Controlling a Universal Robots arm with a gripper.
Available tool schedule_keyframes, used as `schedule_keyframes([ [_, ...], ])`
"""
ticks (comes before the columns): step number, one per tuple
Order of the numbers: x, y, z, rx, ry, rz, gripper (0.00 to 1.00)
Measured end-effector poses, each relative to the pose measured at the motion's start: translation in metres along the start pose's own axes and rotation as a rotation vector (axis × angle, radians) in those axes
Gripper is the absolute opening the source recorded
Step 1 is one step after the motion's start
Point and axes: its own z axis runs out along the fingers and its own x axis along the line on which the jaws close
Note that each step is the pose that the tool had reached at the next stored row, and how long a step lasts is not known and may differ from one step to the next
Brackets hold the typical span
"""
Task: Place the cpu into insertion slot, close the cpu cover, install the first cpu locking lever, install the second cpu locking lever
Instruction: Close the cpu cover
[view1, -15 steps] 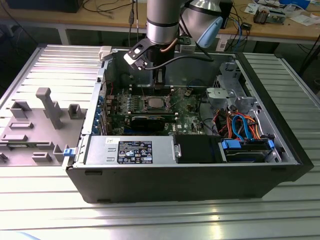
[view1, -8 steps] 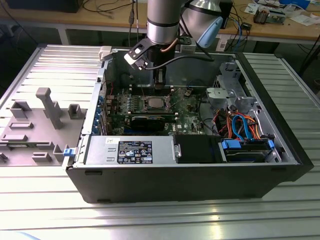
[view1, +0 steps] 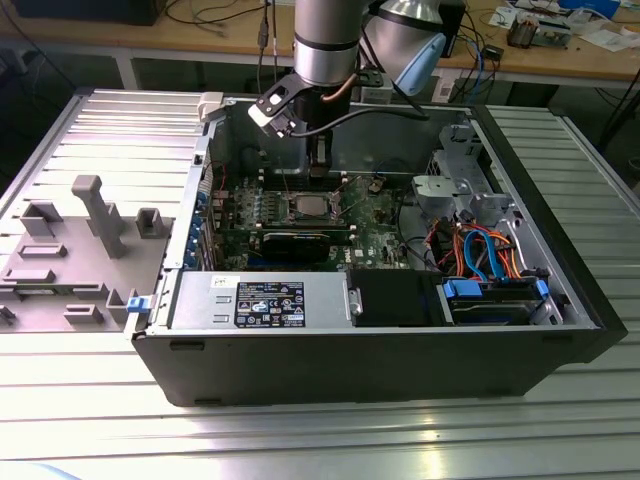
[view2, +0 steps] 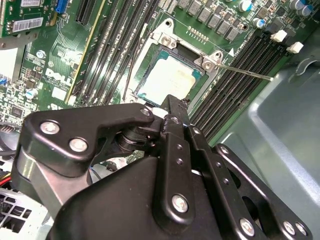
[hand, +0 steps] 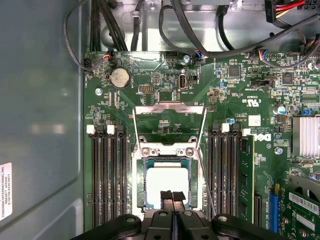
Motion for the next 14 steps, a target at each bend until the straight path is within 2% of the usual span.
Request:
schedule_keyframes([
  [14,0.0000,0.0055,-0.0002,0.0001,-0.0002,0.000,0.11],
])
